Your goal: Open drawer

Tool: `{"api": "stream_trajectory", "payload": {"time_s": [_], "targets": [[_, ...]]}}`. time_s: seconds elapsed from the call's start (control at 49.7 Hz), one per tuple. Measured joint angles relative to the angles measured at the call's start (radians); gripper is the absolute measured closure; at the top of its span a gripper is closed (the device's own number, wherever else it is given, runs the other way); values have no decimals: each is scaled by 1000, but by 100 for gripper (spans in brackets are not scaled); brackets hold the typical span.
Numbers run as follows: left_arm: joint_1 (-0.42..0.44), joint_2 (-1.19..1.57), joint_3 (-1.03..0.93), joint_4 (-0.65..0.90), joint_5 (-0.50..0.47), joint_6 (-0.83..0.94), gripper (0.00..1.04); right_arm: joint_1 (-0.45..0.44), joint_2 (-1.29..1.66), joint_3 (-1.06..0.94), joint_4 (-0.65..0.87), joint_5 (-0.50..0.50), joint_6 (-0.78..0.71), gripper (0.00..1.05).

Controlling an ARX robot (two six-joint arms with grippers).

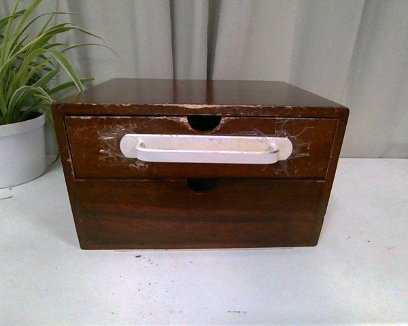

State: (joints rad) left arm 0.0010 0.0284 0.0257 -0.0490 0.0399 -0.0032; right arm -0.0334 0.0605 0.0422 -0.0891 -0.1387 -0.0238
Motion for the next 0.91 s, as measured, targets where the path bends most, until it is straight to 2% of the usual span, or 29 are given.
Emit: {"api": "stream_trajectory", "payload": {"time_s": [0.06, 0.201, 0.302, 0.342, 0.483, 0.583, 0.905], "targets": [[5, 76, 26, 14, 60, -5, 6, -11, 108, 46, 3, -97, -48, 9], [-57, 321, 144, 158, 176, 84, 6, -11, 398, 198, 48, -172, -225, 9], [-108, 506, 253, 190, 253, 204, 6, 21, 577, 311, 49, -170, -341, 9], [-137, 611, 313, 187, 284, 285, 6, 57, 689, 386, 46, -170, -414, 9], [-213, 887, 486, 194, 383, 502, 6, 141, 892, 562, 23, -157, -534, 9], [-261, 1078, 650, 161, 383, 661, 6, 202, 1053, 708, -31, -152, -631, 9], [-306, 1403, 968, -41, 387, 915, 6, 318, 1350, 966, -152, -163, -802, 9]]}}
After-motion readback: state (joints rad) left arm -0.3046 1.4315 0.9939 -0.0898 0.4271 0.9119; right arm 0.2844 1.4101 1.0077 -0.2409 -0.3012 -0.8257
